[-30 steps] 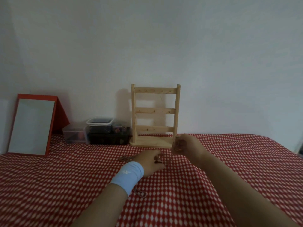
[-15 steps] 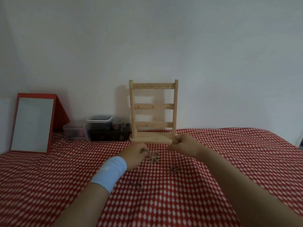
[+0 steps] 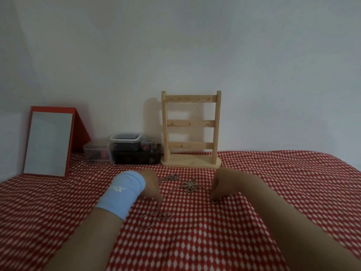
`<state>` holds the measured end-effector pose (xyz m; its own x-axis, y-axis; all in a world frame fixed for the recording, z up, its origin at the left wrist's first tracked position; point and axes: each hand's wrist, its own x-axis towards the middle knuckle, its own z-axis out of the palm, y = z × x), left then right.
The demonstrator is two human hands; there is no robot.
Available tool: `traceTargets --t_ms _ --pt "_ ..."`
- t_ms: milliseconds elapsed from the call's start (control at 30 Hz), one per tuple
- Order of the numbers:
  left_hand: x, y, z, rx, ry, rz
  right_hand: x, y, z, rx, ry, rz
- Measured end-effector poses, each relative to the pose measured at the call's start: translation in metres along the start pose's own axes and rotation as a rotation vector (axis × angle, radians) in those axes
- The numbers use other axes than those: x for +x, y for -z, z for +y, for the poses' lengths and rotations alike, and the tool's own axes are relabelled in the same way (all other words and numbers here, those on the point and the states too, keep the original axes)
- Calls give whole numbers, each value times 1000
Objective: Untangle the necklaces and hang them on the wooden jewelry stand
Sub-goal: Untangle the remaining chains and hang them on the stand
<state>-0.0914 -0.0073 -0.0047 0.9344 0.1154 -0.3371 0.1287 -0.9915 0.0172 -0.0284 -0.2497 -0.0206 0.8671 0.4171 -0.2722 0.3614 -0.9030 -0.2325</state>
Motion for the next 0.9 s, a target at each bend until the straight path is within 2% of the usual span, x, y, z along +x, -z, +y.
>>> traceTargets --t_ms 67,133,267,367,433,533,600,733,800,900 --pt "8 0 12 -75 -131 147 0 2 -1 -52 -11 2" --pt "14 -1 26 -190 -258 218 2 2 1 -121 -31 37" --pt "22 -6 44 -291 -384 222 14 3 9 -184 -156 202" --pt "21 -10 39 -323 -401 221 19 4 2 -163 -89 258" --pt "15 -13 29 -331 -438 144 21 3 -9 -60 26 219" --pt "-1 -19 12 -329 -446 -33 18 -1 -30 152 249 54" --pt "-8 -24 1 -270 -422 -71 14 -3 -47 197 355 -48" --pt "-17 -34 -14 -225 -397 13 16 -16 -79 85 395 -245" --pt "-18 -38 -19 -300 -401 79 19 -27 -88 74 382 -213" --pt "-17 -41 -26 -520 -376 217 17 -30 -90 248 399 -90"
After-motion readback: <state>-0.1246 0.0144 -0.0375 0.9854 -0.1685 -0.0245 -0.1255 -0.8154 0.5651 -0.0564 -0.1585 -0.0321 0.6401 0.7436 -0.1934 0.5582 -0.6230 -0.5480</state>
